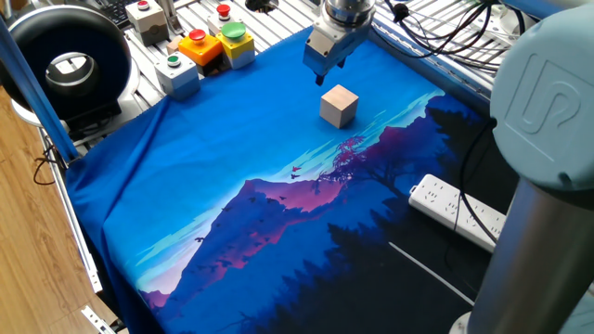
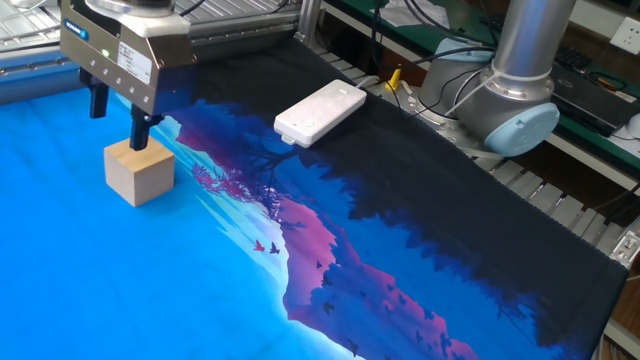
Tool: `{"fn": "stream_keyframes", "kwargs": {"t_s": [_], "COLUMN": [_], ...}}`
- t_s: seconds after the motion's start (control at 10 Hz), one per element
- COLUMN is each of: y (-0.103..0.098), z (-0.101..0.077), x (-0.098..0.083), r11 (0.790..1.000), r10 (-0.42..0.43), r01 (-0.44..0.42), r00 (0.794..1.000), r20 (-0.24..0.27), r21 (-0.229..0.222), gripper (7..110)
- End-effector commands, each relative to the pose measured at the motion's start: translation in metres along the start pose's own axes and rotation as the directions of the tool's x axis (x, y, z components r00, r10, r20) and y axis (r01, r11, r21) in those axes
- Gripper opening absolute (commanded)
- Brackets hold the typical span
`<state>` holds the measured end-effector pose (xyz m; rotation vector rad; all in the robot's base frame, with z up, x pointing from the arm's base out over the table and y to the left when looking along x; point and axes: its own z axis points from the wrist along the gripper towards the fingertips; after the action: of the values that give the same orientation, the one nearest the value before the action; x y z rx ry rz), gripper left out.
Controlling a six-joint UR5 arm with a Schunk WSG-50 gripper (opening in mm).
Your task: Pick up the small block on the left and move it to the right
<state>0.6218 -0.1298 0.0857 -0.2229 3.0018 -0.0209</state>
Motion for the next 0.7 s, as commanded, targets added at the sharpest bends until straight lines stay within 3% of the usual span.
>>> {"fn": "stream_keyframes", "kwargs": {"t_s": [0.0, 0.4, 0.5, 0.6], "y": [0.0021, 0.0037, 0.0046, 0.0043], "z": [-0.0002, 0.0018, 0.0027, 0.003], "x": [-0.001, -0.0041, -0.0047, -0.0046], "r11": [1.0, 0.999, 0.999, 0.999], "r10": [0.002, -0.012, -0.015, -0.016], "r01": [-0.002, 0.013, 0.016, 0.017], "r00": [1.0, 1.0, 1.0, 1.0], "r20": [0.006, 0.02, 0.024, 0.024], "r21": [-0.021, -0.04, -0.05, -0.052], "gripper": [66, 66, 88, 88]}}
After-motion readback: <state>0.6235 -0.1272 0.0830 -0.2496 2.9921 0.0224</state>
